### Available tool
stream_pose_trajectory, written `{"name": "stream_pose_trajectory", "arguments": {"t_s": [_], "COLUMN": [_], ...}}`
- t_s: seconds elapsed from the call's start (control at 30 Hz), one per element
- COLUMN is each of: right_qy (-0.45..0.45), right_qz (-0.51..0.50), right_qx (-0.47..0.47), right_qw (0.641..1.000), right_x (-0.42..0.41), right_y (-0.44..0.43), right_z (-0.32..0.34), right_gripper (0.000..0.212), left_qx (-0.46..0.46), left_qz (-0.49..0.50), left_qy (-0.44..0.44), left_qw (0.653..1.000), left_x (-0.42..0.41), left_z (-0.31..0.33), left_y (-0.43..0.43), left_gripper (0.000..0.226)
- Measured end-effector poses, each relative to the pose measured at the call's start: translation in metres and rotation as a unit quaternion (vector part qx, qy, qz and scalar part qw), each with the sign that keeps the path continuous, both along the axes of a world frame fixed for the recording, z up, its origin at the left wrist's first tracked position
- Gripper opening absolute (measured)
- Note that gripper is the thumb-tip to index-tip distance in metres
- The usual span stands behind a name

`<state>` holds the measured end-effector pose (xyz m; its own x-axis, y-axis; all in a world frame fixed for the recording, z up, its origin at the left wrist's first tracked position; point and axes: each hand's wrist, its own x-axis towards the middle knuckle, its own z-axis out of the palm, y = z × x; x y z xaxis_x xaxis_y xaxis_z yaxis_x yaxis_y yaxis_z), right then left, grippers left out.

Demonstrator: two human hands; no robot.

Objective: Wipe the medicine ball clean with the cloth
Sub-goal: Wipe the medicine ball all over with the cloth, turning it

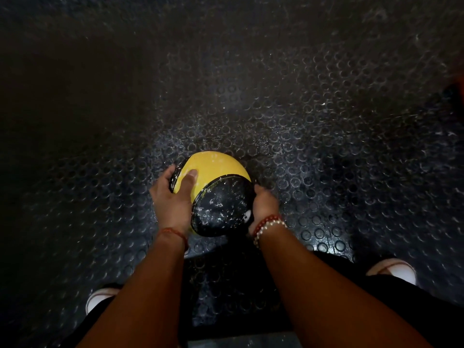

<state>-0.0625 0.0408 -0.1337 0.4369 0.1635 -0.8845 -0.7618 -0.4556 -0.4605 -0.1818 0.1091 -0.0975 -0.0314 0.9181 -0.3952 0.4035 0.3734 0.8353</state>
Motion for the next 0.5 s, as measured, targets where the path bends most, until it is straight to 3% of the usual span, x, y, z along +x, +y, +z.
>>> {"name": "stream_pose_trajectory", "arguments": {"t_s": [0.1,0.23,0.37,0.43,0.5], "right_qy": [0.056,-0.114,-0.278,-0.296,-0.245], "right_qz": [-0.059,-0.086,0.041,0.073,0.061], "right_qx": [-0.022,-0.015,0.048,0.054,0.063], "right_qw": [0.996,0.99,0.958,0.951,0.966], "right_x": [-0.019,-0.035,-0.032,-0.023,-0.011], "right_y": [-0.01,-0.003,0.009,0.011,0.011], "right_z": [-0.011,0.011,0.024,0.021,0.019], "right_gripper": [0.031,0.029,0.025,0.023,0.025], "left_qx": [0.001,0.002,0.001,-0.001,-0.001], "left_qz": [-0.004,-0.015,-0.016,-0.018,-0.021], "left_qy": [0.01,0.011,0.004,-0.003,-0.006], "left_qw": [1.0,1.0,1.0,1.0,1.0], "left_x": [-0.002,-0.006,-0.009,-0.01,-0.011], "left_z": [-0.001,-0.003,-0.001,0.0,0.0], "left_y": [0.003,0.004,0.003,0.002,0.001], "left_gripper": [0.056,0.056,0.056,0.055,0.055]}}
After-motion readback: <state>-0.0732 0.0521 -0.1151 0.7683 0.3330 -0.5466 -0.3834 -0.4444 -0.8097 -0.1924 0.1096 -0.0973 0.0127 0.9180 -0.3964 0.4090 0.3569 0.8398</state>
